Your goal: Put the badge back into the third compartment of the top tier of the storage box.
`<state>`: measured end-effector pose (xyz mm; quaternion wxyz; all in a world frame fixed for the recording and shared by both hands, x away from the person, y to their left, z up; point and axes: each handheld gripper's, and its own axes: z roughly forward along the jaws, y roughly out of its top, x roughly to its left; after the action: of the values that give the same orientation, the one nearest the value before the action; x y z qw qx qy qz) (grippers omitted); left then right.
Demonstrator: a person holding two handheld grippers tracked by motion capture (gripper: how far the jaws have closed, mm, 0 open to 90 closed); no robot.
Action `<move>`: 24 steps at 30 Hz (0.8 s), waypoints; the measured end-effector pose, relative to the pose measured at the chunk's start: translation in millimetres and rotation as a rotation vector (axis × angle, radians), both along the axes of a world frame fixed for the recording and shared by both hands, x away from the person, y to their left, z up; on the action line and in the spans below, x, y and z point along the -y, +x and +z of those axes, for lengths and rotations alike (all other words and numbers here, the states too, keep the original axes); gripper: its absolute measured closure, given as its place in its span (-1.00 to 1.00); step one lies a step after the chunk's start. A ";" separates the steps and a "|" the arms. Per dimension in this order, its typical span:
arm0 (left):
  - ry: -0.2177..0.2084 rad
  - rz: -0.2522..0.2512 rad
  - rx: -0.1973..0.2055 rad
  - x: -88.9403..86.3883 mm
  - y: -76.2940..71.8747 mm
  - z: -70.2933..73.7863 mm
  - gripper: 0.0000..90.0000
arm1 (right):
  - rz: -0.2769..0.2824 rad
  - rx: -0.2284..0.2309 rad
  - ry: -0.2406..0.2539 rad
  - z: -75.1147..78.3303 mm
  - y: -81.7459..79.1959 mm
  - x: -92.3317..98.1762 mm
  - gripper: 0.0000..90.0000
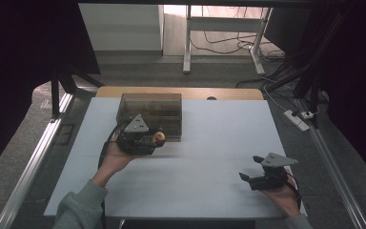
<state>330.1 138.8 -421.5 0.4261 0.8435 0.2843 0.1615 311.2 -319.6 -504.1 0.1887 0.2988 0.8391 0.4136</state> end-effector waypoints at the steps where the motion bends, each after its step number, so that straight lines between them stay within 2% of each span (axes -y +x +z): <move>1: 0.001 0.003 0.001 0.4 1.0 -0.1 0.04 | 0.000 0.001 0.000 0.0 0.0 0.1 -0.71; 11: -0.011 0.021 0.006 4.2 12.9 -1.4 0.04 | -0.005 0.008 -0.004 -0.6 -0.1 -0.6 -0.71; 24: -0.020 0.060 -0.028 5.4 39.3 -13.1 0.04 | 0.003 0.001 0.000 -0.8 0.5 -0.1 -0.71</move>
<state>369.4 133.4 -434.6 0.4256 0.8323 0.3173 0.1596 311.7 -319.5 -504.9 0.1884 0.2976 0.8393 0.4141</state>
